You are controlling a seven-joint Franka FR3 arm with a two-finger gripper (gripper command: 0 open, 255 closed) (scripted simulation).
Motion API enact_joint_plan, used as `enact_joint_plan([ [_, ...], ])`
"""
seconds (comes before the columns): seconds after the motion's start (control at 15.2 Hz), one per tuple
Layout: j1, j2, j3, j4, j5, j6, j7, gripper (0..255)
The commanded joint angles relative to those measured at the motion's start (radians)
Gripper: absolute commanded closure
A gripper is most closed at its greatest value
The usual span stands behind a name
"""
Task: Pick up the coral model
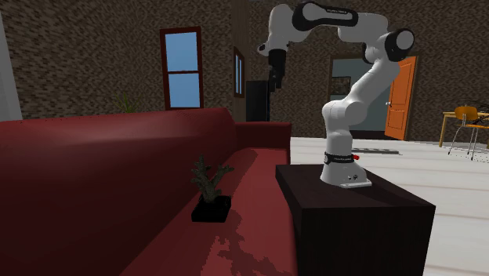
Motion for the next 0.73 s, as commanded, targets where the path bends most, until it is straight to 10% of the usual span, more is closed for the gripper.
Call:
enact_joint_plan([
  [0.0,0.0,0.0,0.0,0.0,0.0,0.0,0.0,0],
  [0.66,0.045,0.232,0.061,-0.106,0.057,0.375,0.0,0],
])
